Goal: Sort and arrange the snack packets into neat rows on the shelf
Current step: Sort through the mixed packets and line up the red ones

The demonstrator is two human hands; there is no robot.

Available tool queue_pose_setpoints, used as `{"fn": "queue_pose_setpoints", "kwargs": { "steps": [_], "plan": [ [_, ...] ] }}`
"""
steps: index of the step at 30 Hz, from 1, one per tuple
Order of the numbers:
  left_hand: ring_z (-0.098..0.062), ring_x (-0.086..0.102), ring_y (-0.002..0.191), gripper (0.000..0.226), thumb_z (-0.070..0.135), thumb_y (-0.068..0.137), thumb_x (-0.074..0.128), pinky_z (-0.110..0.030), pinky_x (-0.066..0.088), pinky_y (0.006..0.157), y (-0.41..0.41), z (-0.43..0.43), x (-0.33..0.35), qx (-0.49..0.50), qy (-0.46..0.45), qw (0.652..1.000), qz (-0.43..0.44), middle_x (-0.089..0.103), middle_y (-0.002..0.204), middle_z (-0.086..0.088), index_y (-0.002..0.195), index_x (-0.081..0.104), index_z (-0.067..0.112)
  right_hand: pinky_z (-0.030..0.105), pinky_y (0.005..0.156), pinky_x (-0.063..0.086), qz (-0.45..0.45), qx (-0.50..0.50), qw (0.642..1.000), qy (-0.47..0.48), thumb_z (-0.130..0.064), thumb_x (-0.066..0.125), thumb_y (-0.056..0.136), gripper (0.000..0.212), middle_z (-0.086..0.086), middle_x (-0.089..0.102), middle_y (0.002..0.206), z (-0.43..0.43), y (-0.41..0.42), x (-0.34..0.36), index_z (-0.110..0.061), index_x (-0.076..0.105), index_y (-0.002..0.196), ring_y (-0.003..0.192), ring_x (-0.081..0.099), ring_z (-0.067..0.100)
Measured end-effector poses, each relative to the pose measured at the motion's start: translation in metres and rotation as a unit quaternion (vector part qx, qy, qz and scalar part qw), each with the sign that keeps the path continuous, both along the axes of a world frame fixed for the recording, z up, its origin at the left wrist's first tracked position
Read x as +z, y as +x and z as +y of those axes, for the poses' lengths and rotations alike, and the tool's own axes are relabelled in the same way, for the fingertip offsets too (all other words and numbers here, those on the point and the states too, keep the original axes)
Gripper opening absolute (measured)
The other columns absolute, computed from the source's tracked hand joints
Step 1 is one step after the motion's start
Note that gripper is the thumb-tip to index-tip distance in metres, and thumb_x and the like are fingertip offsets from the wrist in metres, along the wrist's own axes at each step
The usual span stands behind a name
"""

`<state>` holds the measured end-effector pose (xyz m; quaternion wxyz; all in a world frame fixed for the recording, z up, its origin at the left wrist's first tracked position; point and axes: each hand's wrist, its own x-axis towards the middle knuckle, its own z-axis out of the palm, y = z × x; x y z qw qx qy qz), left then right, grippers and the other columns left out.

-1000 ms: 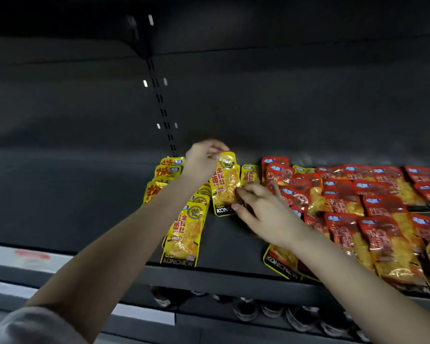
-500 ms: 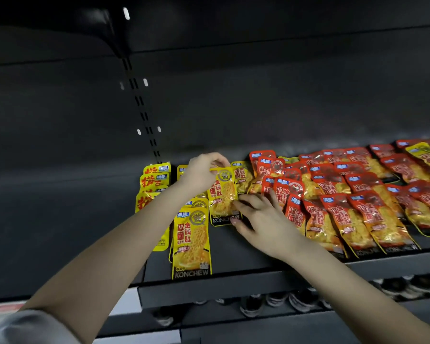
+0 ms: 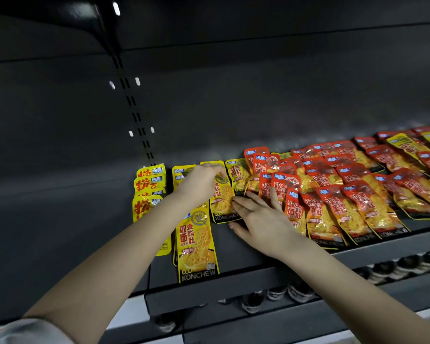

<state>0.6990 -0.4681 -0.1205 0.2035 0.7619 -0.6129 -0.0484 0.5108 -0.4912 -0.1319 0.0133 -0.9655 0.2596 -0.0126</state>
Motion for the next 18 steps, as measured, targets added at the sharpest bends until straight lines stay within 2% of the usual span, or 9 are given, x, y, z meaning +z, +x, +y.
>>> {"fn": "queue_pose_setpoints", "kwargs": {
  "steps": [3, 5, 7, 9, 13, 18],
  "plan": [
    [-0.022, 0.057, 0.109, 0.031, 0.001, 0.089, 0.049, -0.037, 0.040, 0.101, -0.002, 0.004, -0.002, -0.011, -0.010, 1.000, -0.014, 0.063, 0.119, 0.001, 0.110, 0.065, 0.017, 0.058, 0.110, -0.008, 0.019, -0.012, 1.000, -0.006, -0.051, 0.027, 0.097, 0.060, -0.007, 0.019, 0.155, 0.001, 0.005, 0.004, -0.017, 0.025, 0.147, 0.144, 0.009, 0.019],
    [-0.018, 0.054, 0.117, 0.027, 0.011, 0.092, 0.052, -0.039, 0.019, 0.116, -0.004, 0.007, -0.002, -0.015, -0.003, 0.999, -0.043, 0.061, 0.124, 0.005, 0.114, 0.063, 0.020, 0.057, 0.111, -0.009, 0.021, -0.013, 1.000, -0.016, -0.050, 0.027, 0.097, 0.060, -0.005, 0.020, 0.155, 0.002, 0.009, 0.004, -0.015, 0.026, 0.146, 0.144, 0.009, 0.019],
    [-0.013, 0.046, 0.127, 0.029, 0.023, 0.093, 0.053, -0.040, 0.005, 0.117, -0.006, 0.013, 0.002, -0.015, 0.013, 0.998, -0.062, 0.056, 0.133, 0.007, 0.121, 0.059, 0.024, 0.054, 0.112, -0.008, 0.019, -0.016, 0.999, -0.021, -0.049, 0.026, 0.098, 0.061, -0.002, 0.022, 0.154, 0.003, 0.012, 0.003, -0.013, 0.025, 0.146, 0.145, 0.008, 0.018],
    [-0.011, 0.037, 0.134, 0.037, 0.032, 0.094, 0.053, -0.041, -0.001, 0.117, -0.008, 0.020, 0.007, -0.018, 0.039, 0.996, -0.084, 0.048, 0.141, 0.007, 0.130, 0.054, 0.027, 0.052, 0.113, -0.007, 0.017, -0.022, 0.999, -0.020, -0.049, 0.026, 0.098, 0.061, 0.000, 0.022, 0.154, 0.004, 0.015, 0.002, -0.011, 0.025, 0.146, 0.145, 0.008, 0.018],
    [-0.017, 0.017, 0.144, 0.056, 0.046, 0.093, 0.048, -0.045, -0.007, 0.116, -0.009, 0.032, 0.010, -0.022, 0.123, 0.980, -0.154, 0.023, 0.156, 0.001, 0.144, 0.035, 0.029, 0.050, 0.114, -0.004, 0.011, -0.028, 0.999, -0.030, -0.050, 0.024, 0.097, 0.064, 0.003, 0.023, 0.154, 0.005, 0.022, -0.001, -0.008, 0.025, 0.146, 0.144, 0.009, 0.018],
    [-0.020, 0.000, 0.147, 0.067, 0.052, 0.096, 0.034, -0.047, -0.013, 0.114, -0.012, 0.037, 0.007, -0.018, 0.191, 0.960, -0.201, 0.001, 0.160, -0.003, 0.152, 0.009, 0.025, 0.050, 0.115, -0.004, 0.001, -0.033, 0.999, -0.022, -0.050, 0.024, 0.097, 0.065, 0.004, 0.019, 0.155, 0.005, 0.025, -0.005, -0.008, 0.023, 0.146, 0.145, 0.009, 0.017]
  ]
}}
